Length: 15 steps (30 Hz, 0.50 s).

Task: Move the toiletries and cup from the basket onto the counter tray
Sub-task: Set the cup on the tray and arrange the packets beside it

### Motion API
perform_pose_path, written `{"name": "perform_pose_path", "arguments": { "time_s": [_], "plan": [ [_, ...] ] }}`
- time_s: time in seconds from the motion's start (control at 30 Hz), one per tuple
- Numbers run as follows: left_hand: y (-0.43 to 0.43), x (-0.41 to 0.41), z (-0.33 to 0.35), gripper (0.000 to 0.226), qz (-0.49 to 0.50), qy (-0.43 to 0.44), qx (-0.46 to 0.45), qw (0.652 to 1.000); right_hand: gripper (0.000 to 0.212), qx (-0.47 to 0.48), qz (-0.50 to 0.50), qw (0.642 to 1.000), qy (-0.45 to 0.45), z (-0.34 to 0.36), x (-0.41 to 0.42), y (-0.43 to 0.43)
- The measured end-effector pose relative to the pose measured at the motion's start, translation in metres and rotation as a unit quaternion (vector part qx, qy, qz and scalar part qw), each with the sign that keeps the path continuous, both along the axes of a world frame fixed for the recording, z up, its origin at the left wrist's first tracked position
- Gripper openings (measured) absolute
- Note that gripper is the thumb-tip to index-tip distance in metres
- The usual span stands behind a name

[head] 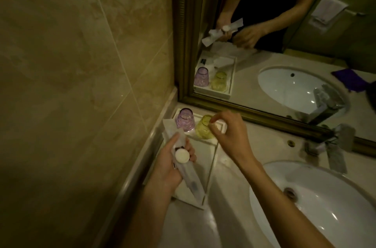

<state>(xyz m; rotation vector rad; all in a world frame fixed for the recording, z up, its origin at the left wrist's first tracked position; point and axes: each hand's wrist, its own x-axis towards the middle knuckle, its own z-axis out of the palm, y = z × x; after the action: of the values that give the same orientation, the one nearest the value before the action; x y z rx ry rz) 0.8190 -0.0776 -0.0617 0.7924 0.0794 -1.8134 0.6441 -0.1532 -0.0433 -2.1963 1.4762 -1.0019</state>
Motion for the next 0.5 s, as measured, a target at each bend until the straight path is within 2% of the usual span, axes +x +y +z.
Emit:
{"name": "perform_pose_path", "arguments": {
  "time_s": [0.1, 0.17, 0.4, 0.5],
  "plan": [
    [-0.006, 0.002, -0.007, 0.048, -0.006, 0.029, 0.030, 0.999, 0.012, -0.001, 0.122, 0.992, 0.040, 0.029, 0.014, 0.051],
    [-0.006, -0.002, -0.005, 0.057, -0.022, 0.025, 0.025, 0.999, 0.016, 0.028, 0.154, 0.984, 0.091, 0.031, 0.020, 0.063],
    [0.001, -0.010, 0.003, 0.052, -0.056, 0.001, 0.019, 0.998, 0.021, 0.021, 0.161, 0.976, 0.148, 0.033, 0.024, 0.080],
    [0.002, -0.004, 0.002, 0.049, -0.033, 0.007, 0.016, 0.999, 0.019, 0.013, 0.129, 0.988, 0.085, 0.041, 0.020, 0.085]
  ]
}}
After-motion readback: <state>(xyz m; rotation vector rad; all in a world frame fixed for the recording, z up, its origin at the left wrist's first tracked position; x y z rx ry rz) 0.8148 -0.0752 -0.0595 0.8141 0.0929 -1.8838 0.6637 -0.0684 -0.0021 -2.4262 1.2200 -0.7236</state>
